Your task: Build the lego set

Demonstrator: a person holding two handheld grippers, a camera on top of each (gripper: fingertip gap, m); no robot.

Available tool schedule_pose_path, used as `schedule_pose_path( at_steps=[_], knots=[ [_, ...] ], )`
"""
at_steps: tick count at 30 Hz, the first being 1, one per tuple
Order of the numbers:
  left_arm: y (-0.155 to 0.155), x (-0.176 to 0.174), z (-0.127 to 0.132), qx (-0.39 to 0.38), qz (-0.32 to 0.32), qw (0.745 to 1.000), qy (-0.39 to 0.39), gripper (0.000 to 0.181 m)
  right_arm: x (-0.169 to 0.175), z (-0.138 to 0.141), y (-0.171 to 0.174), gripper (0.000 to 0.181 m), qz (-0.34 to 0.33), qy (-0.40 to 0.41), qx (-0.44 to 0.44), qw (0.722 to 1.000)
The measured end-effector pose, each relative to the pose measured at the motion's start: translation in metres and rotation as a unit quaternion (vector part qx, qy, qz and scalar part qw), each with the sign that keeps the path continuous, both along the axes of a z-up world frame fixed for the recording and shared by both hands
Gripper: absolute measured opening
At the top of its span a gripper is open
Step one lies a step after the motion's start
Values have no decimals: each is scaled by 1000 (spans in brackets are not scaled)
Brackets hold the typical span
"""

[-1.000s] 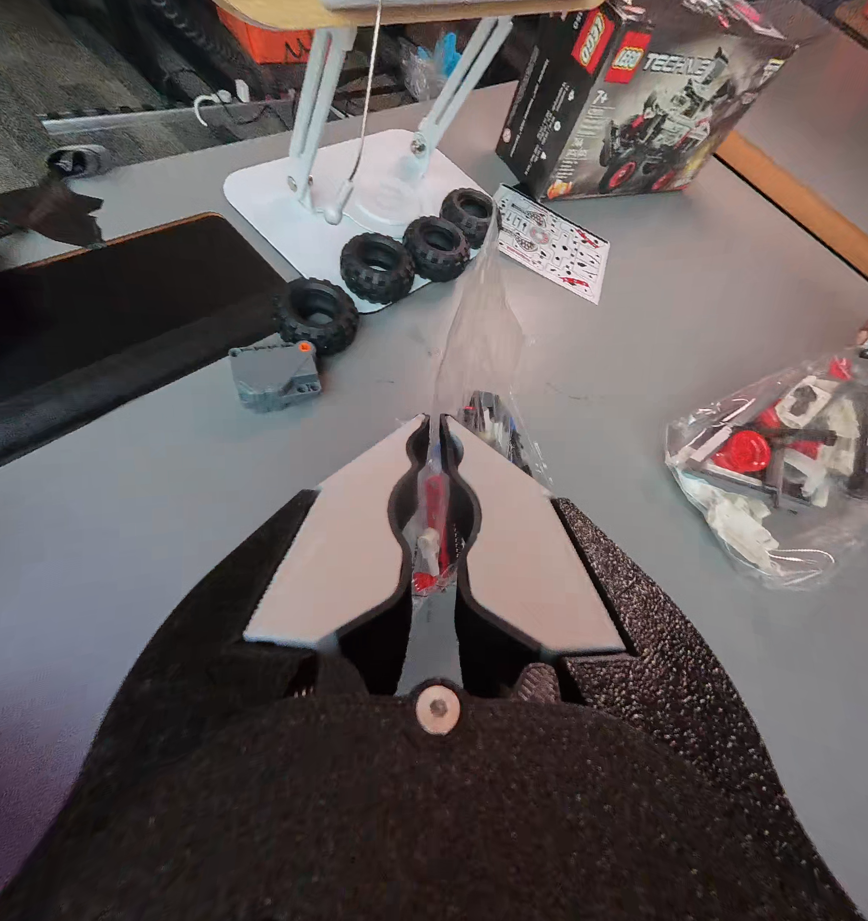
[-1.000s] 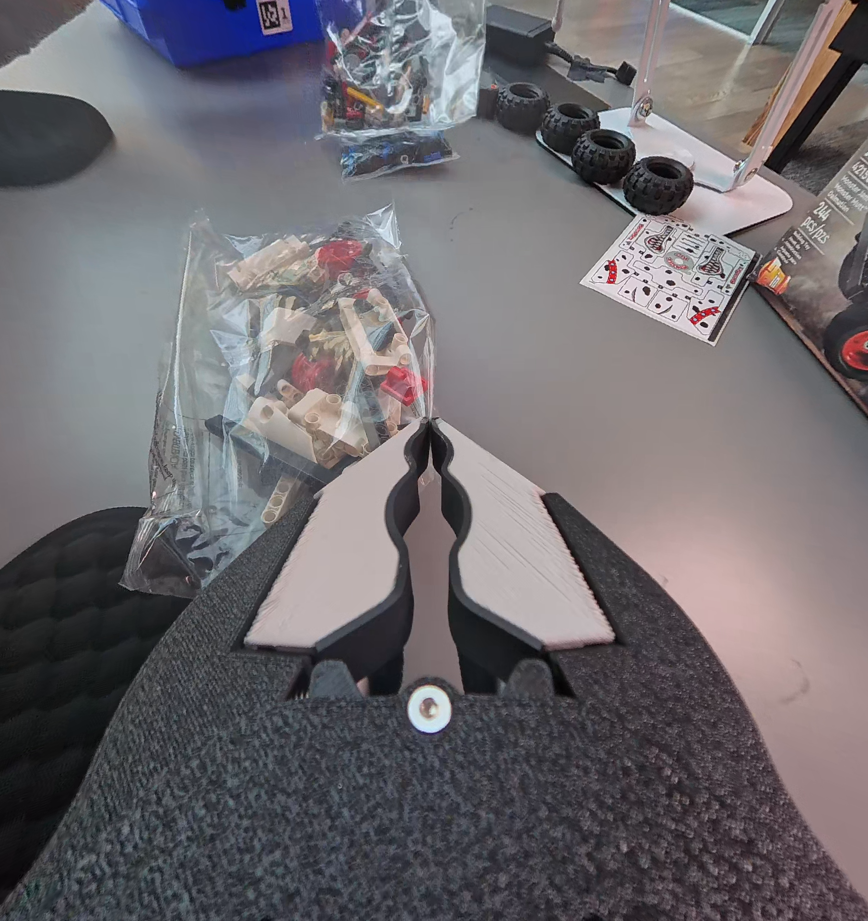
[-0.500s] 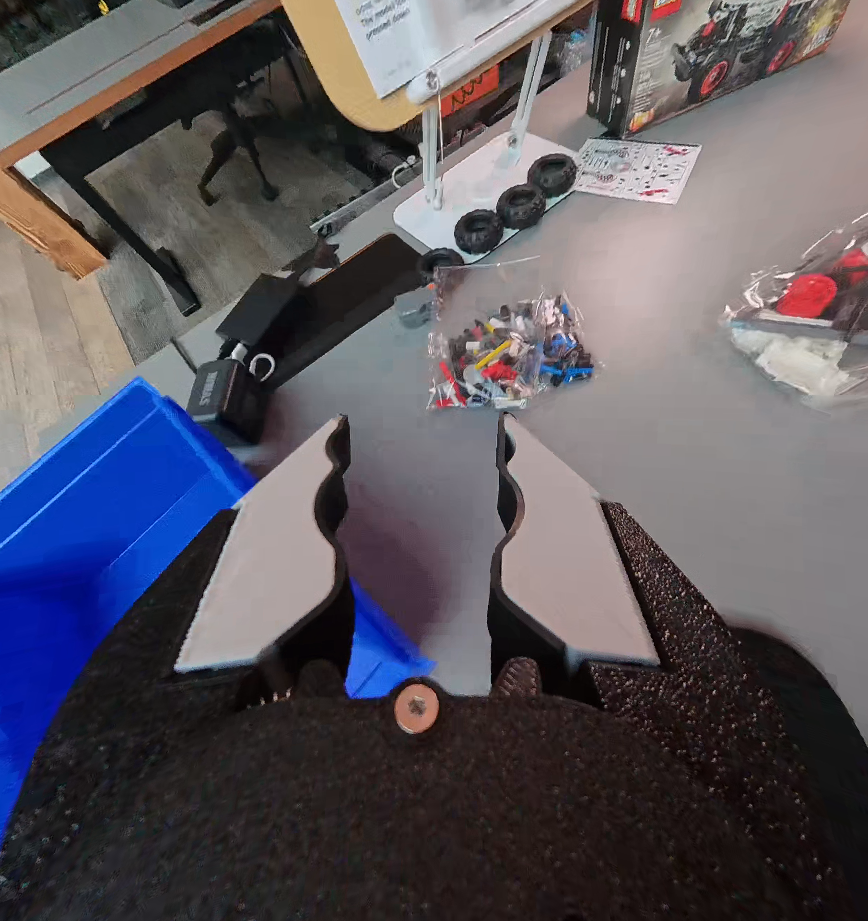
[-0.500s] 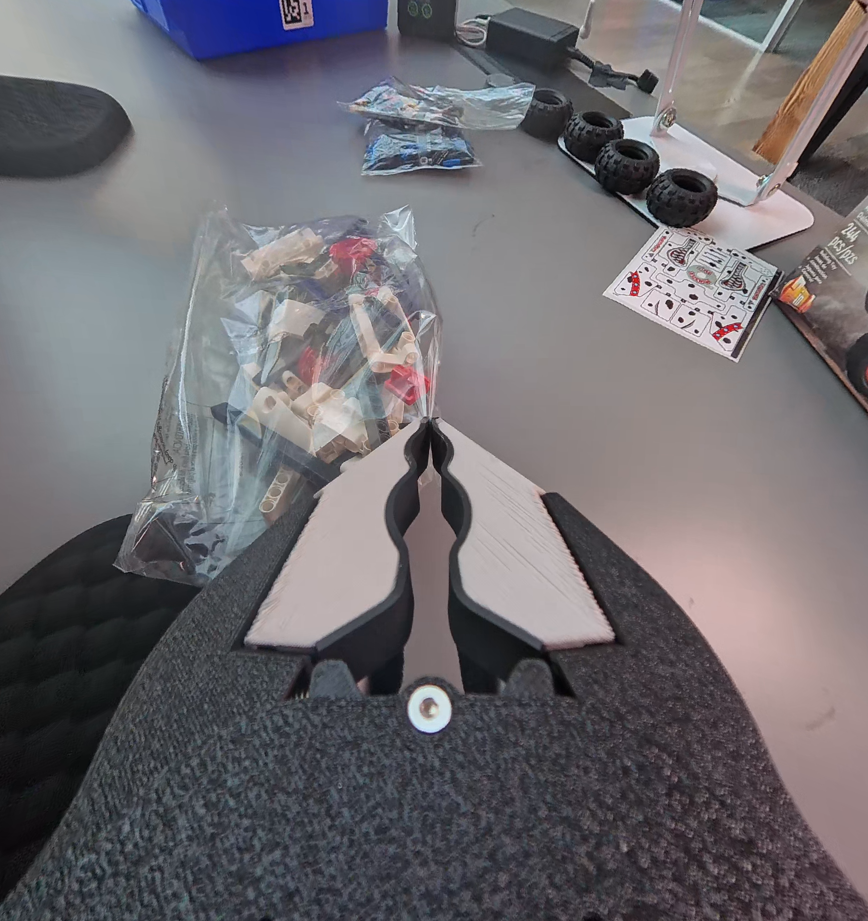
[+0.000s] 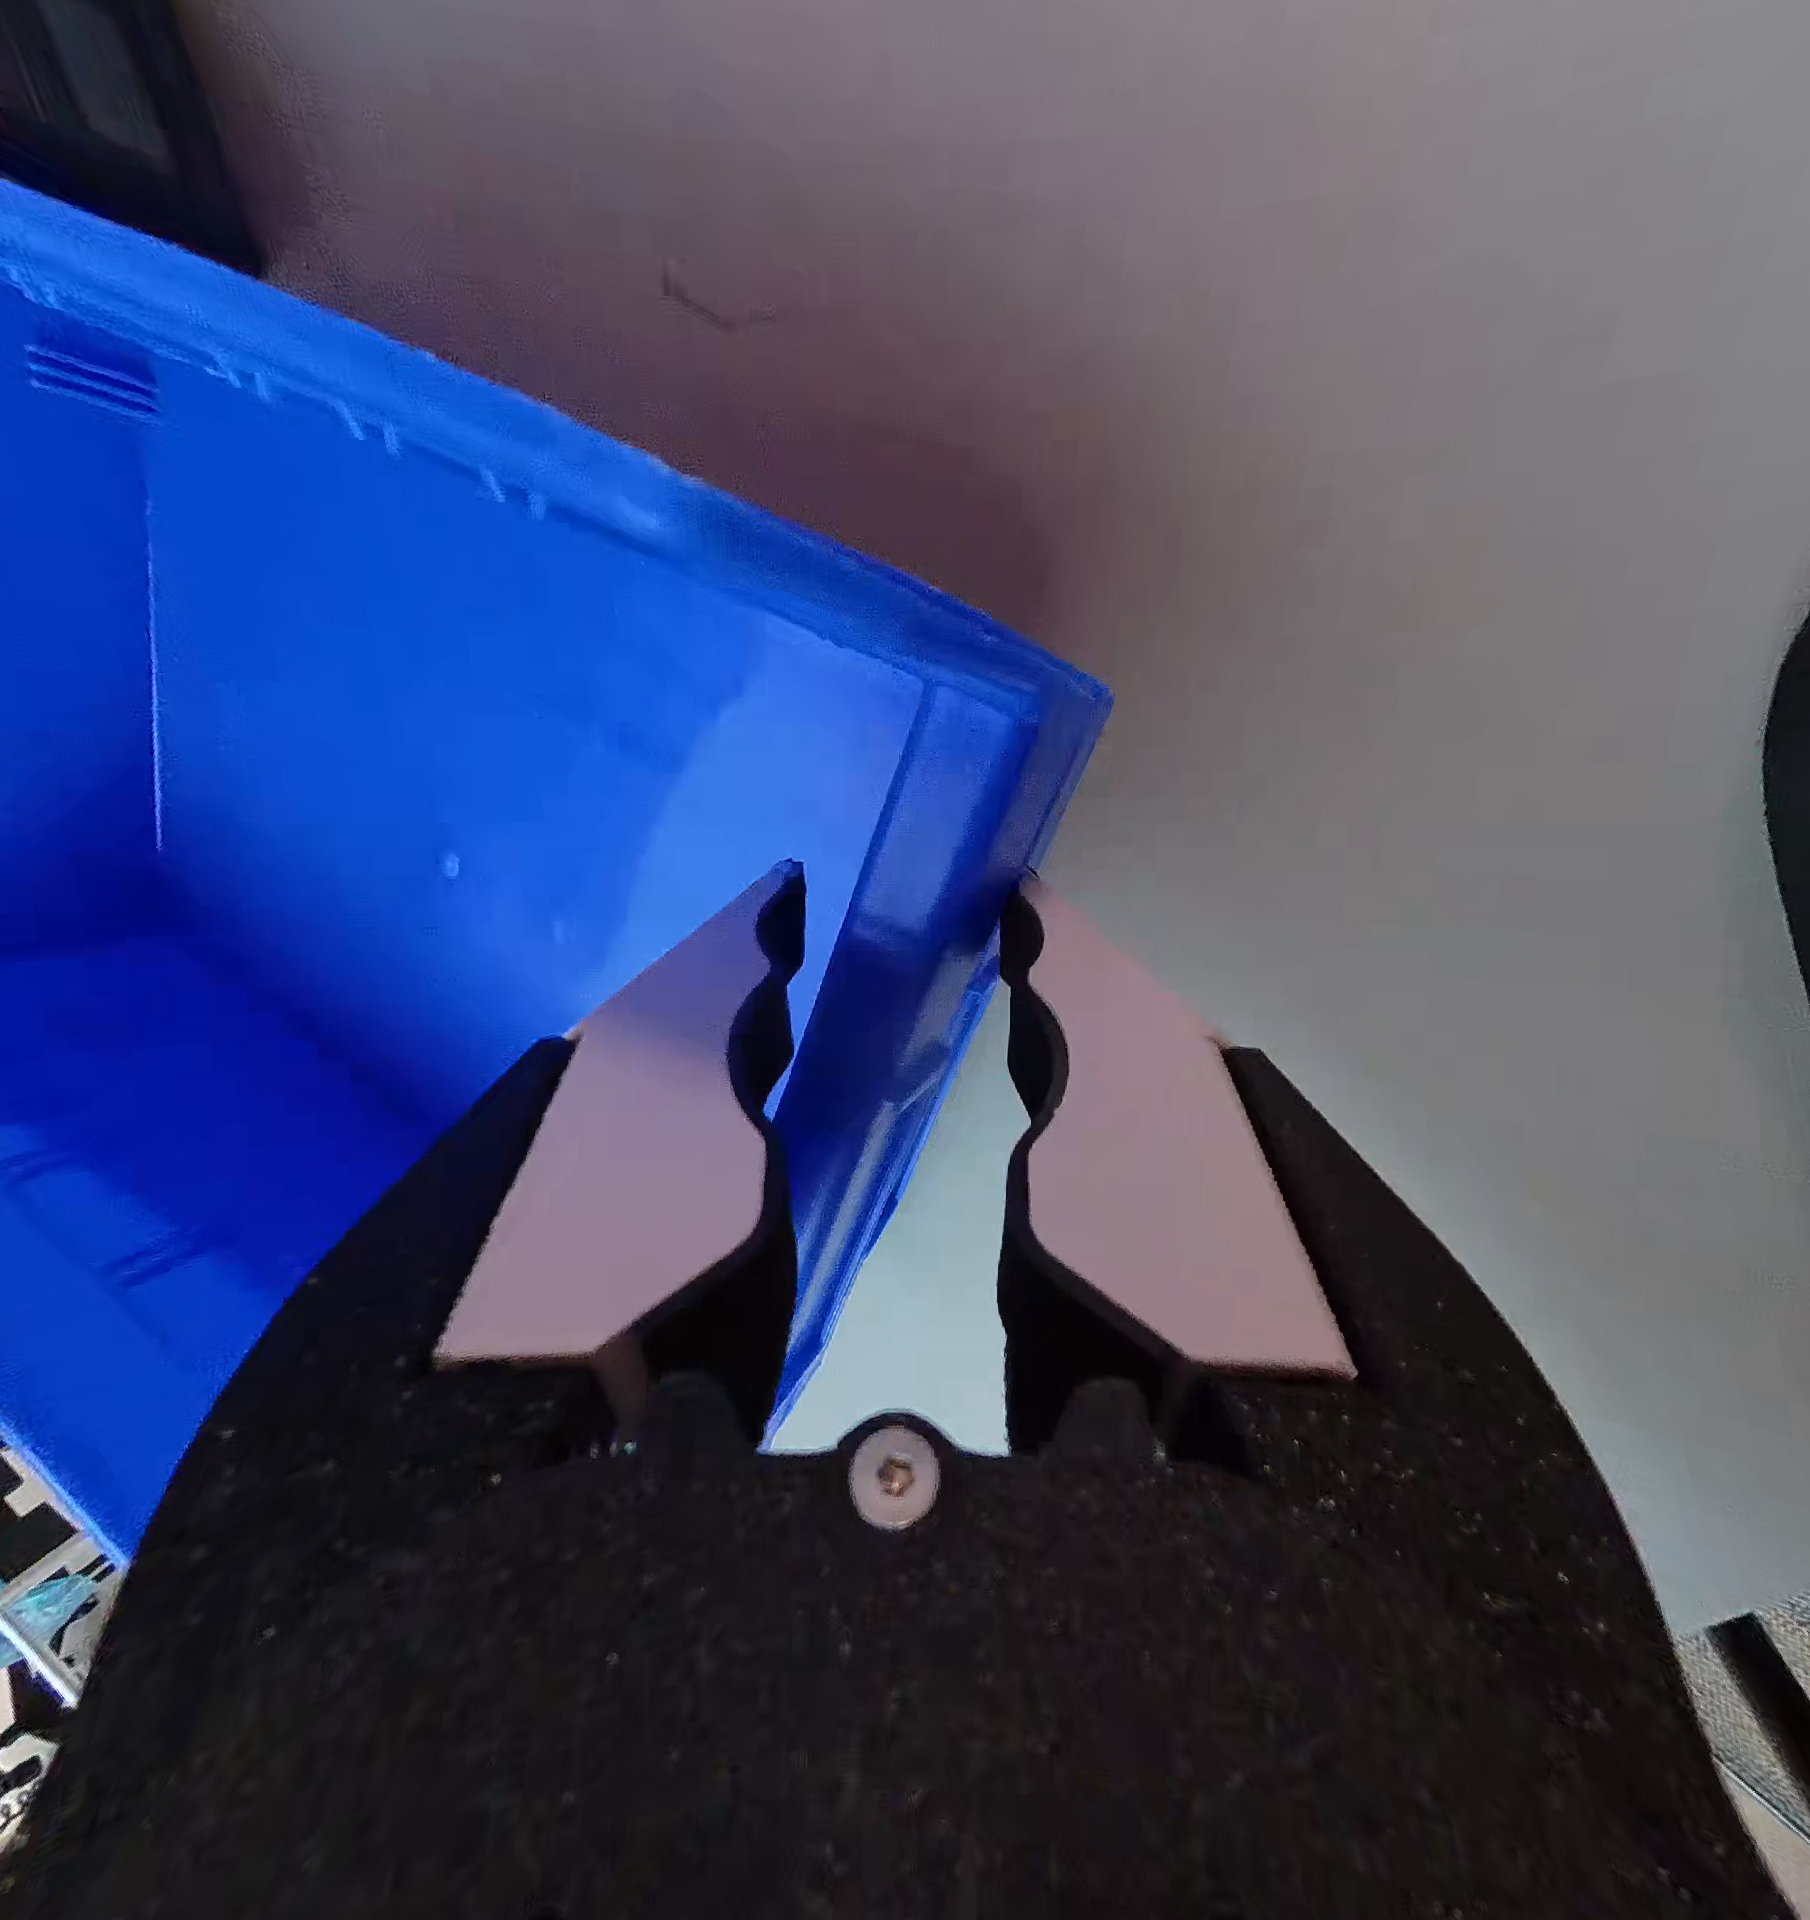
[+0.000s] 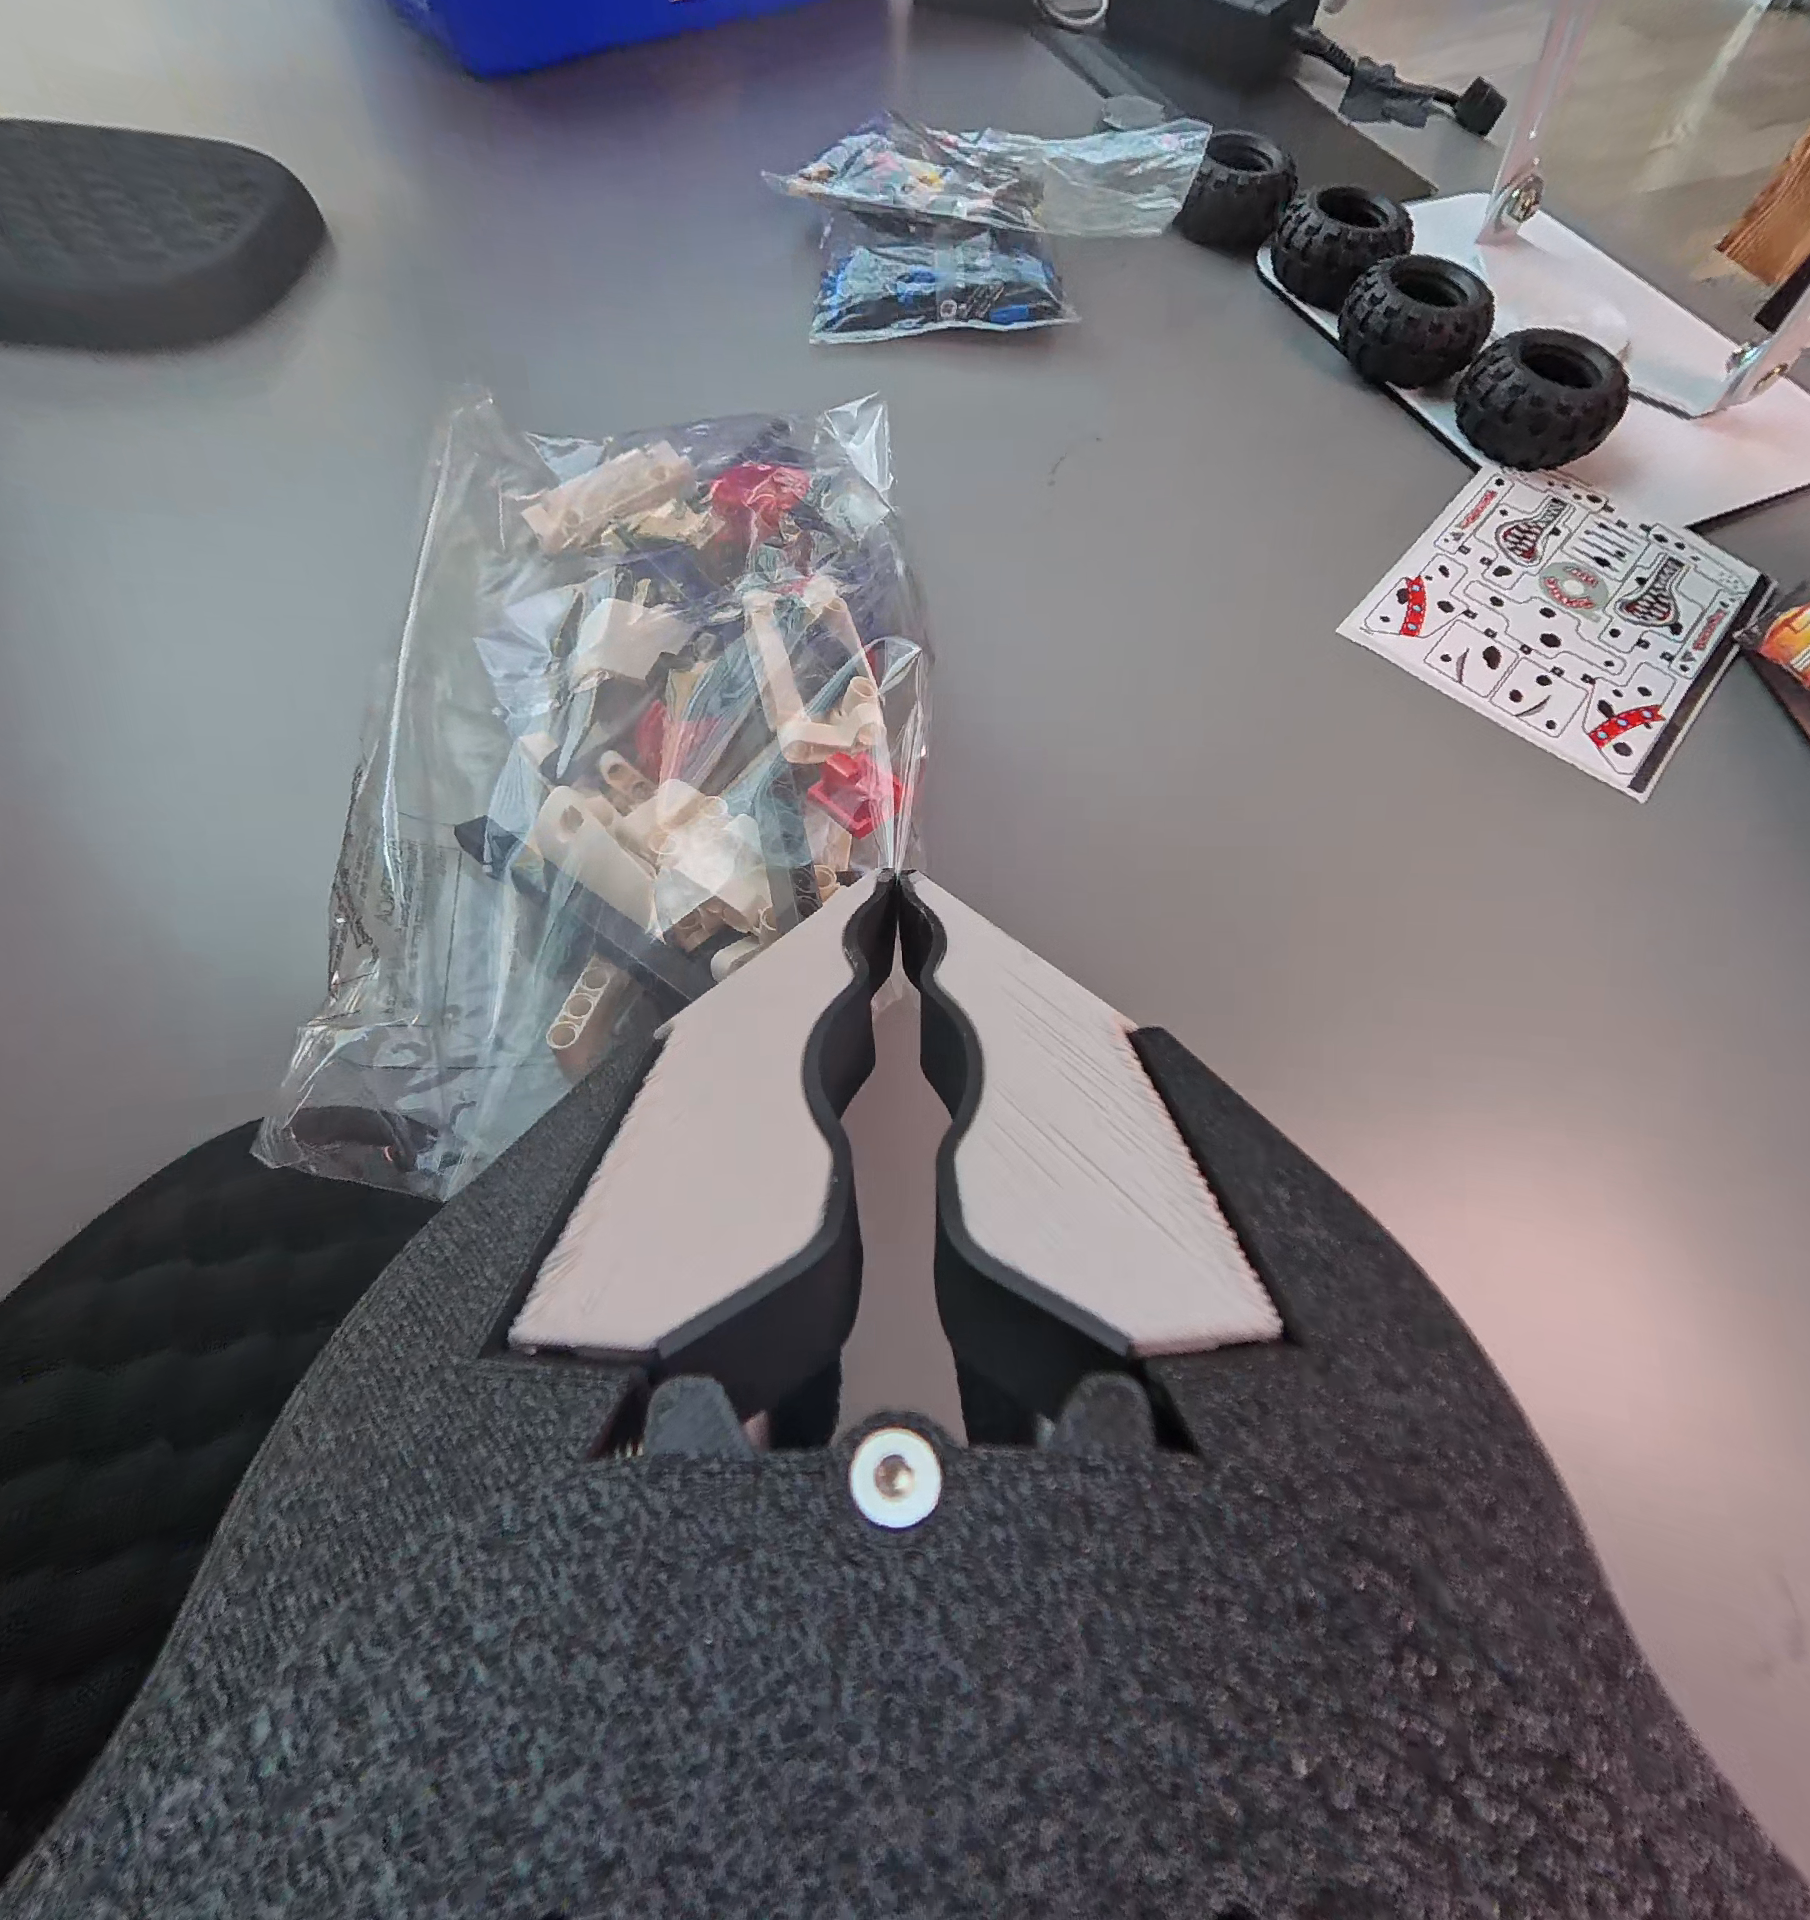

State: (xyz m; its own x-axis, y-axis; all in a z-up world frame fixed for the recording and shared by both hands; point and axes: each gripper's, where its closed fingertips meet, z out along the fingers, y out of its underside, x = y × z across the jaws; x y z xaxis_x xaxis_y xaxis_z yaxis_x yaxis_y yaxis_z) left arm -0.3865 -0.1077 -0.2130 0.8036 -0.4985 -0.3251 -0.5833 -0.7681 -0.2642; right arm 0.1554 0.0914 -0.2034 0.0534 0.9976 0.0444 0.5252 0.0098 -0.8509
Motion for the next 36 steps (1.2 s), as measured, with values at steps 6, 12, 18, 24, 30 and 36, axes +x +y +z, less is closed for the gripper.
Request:
schedule_pose_path(
  at_steps=[6, 12, 18, 24, 30, 36],
  knots=[
    [42, 62, 1, 21, -61, 998, -5, 26, -7, 0, -2, 0, 13, -9, 0, 1000],
    [89, 112, 1, 31, -92, 994, -57, 28, -20, -2, -5, 0, 25, -16, 1, 1000],
    [104, 119, 2, 36, -93, 991, -87, 29, -29, -3, -14, 0, 28, -8, 0, 1000],
    [100, 135, 56, 142, -90, 978, -120, 41, -45, 4, -23, 0, 34, 17, 26, 999],
    [81, 234, 119, 224, -201, 917, -262, 79, -72, 59, -40, 0, 84, 99, 105, 986],
    [75, 348, 140, 164, -350, 852, -353, 79, -118, 143, -74, 0, 191, 139, 199, 951]
  ],
)
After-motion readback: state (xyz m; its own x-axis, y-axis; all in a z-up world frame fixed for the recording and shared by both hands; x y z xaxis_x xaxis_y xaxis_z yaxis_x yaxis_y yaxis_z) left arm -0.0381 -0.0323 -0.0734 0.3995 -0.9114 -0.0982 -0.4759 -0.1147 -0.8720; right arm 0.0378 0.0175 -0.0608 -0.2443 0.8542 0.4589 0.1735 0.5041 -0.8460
